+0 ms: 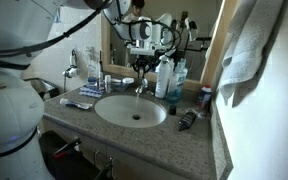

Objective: Open the faucet then close the faucet

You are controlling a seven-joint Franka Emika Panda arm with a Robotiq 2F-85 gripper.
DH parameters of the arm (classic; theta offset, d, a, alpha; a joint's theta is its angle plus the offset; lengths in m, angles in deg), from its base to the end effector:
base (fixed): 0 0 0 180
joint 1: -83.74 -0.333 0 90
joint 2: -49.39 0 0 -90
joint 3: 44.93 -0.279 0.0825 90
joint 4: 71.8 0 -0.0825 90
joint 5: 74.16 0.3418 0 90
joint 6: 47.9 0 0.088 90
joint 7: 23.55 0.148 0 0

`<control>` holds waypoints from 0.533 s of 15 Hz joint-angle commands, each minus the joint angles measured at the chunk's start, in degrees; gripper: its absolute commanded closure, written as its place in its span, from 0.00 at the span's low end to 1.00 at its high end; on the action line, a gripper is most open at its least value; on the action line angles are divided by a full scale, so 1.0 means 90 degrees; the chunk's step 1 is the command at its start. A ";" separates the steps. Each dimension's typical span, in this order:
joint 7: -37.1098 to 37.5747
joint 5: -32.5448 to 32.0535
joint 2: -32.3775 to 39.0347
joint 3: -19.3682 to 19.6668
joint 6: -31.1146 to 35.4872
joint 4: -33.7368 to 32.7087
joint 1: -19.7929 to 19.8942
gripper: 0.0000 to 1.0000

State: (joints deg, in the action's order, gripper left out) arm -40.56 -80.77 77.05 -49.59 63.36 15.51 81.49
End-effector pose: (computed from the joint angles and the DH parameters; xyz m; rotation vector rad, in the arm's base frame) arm 0.6233 0.0579 0.3200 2.9983 0.6936 -0.1055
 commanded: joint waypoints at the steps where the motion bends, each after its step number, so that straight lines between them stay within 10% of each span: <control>1: -0.0437 0.0004 0.0108 -0.0223 -0.0326 -0.0538 -0.0169 0.92; 8: -0.0430 -0.0098 0.0251 -0.0209 -0.0571 -0.0782 -0.0197 0.92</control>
State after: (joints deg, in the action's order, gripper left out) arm -40.56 -82.09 78.69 -49.65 60.26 12.60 80.97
